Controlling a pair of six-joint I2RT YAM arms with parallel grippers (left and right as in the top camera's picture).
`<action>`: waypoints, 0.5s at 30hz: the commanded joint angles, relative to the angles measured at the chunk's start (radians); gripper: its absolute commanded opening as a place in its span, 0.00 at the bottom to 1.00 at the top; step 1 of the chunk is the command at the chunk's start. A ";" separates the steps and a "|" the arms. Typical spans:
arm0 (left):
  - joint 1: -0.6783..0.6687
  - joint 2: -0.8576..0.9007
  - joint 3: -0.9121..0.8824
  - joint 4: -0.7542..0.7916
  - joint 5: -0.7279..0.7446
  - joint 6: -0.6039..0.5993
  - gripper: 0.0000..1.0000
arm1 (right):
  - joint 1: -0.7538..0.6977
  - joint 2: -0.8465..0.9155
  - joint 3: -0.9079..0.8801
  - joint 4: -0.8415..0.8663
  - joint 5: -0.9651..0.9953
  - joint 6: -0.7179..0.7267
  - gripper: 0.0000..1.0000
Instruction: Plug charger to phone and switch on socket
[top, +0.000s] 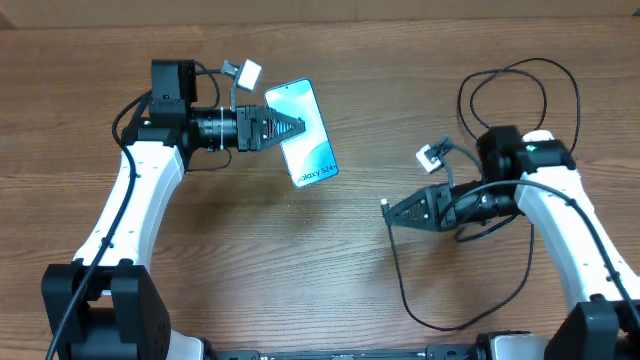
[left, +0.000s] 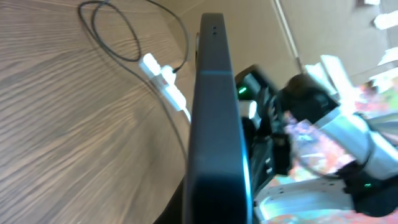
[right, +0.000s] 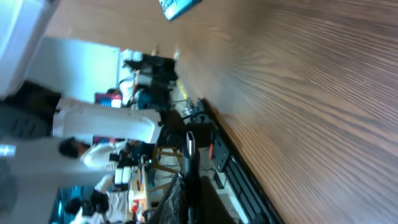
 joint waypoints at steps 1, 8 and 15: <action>-0.002 -0.010 0.018 0.033 0.097 -0.156 0.04 | 0.043 -0.014 -0.065 0.049 -0.130 -0.130 0.04; -0.018 -0.010 0.018 0.049 0.135 -0.229 0.04 | 0.117 -0.014 -0.102 0.255 -0.190 -0.090 0.04; -0.018 -0.010 0.018 0.048 0.134 -0.229 0.04 | 0.129 -0.014 -0.102 0.642 -0.078 0.381 0.04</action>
